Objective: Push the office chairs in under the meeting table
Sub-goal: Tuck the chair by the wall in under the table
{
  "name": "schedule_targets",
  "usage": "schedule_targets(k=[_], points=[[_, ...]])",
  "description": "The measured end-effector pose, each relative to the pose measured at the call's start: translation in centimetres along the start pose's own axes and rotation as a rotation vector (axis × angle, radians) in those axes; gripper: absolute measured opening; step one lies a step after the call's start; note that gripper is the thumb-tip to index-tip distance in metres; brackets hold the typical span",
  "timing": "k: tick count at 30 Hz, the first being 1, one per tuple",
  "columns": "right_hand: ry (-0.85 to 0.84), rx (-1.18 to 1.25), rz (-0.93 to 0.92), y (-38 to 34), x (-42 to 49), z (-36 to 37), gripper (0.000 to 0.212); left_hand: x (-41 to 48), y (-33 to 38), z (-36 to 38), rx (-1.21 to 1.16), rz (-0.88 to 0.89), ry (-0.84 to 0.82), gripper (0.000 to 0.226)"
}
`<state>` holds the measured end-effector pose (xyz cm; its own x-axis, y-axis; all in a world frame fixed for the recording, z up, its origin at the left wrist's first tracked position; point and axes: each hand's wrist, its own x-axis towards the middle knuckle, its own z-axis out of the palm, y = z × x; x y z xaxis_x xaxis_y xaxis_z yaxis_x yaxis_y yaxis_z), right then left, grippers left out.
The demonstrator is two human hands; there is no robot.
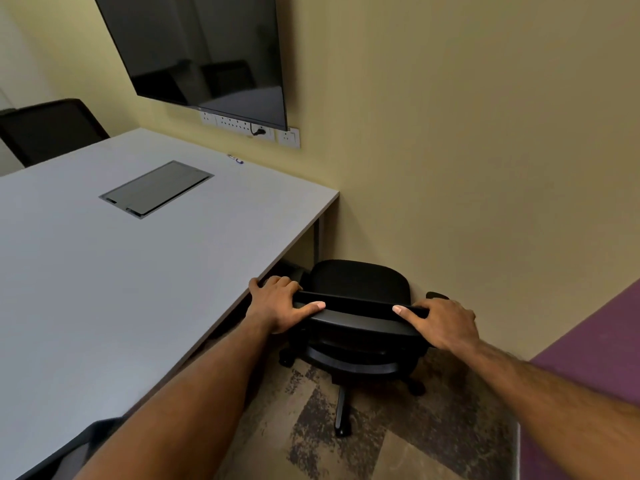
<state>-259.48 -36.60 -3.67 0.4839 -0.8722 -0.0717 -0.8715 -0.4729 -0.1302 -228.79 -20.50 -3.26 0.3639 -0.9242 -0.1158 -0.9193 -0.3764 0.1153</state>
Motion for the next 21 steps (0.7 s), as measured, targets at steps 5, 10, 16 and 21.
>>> schedule_targets(k=[5, 10, 16, 21], points=[[0.006, -0.007, -0.063, 0.4, -0.6, -0.3, 0.105, -1.7, -0.1, -0.1, 0.056, 0.011, -0.029, 0.106], [-0.012, -0.009, -0.154, 0.5, -0.6, -0.4, 0.095, -3.5, -0.2, -0.3, 0.075, 0.026, -0.061, 0.106], [0.005, -0.003, -0.288, 2.5, 1.0, -0.9, 0.075, -5.3, 0.6, -0.1, 0.059, 0.067, -0.137, 0.109], [0.154, 0.027, -0.253, 3.4, 3.8, -0.7, 0.064, -6.8, 2.5, 0.2, 0.046, 0.023, -0.157, 0.116]])
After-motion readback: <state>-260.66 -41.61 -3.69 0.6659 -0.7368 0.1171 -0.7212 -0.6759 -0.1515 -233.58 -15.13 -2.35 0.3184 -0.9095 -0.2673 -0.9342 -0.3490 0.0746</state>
